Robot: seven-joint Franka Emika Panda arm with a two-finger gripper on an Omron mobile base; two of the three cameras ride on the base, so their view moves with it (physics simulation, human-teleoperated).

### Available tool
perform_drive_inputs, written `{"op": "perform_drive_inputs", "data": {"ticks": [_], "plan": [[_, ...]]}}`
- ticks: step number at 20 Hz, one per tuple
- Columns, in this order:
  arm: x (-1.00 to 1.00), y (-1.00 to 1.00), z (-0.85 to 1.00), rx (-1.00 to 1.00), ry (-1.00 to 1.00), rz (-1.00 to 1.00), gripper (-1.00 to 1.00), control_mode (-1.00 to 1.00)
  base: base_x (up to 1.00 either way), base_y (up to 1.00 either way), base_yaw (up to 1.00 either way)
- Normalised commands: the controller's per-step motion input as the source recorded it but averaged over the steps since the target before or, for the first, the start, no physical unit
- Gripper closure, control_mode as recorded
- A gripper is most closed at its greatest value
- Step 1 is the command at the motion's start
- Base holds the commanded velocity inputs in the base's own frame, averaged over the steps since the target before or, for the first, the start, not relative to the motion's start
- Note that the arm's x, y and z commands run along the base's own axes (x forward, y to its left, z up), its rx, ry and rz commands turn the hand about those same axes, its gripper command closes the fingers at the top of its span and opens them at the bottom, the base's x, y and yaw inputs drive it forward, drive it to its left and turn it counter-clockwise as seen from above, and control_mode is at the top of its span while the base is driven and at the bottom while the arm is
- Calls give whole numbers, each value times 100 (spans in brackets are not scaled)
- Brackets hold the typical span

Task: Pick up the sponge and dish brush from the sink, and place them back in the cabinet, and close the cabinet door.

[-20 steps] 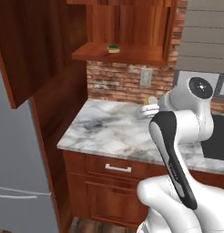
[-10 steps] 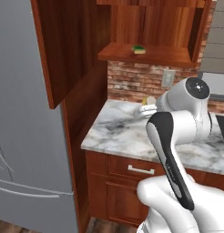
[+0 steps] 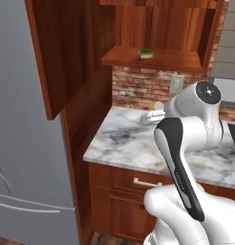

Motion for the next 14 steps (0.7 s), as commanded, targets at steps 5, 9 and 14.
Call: {"op": "perform_drive_inputs", "data": {"ticks": [5, 9, 14], "plan": [[0, 0, 0, 0, 0, 0, 100, 100, 44, 0, 0], [0, 0, 0, 0, 0, 0, 100, 100, 44, 0, 0], [0, 0, 0, 0, 0, 0, 100, 100, 42, 0, 0]]}}
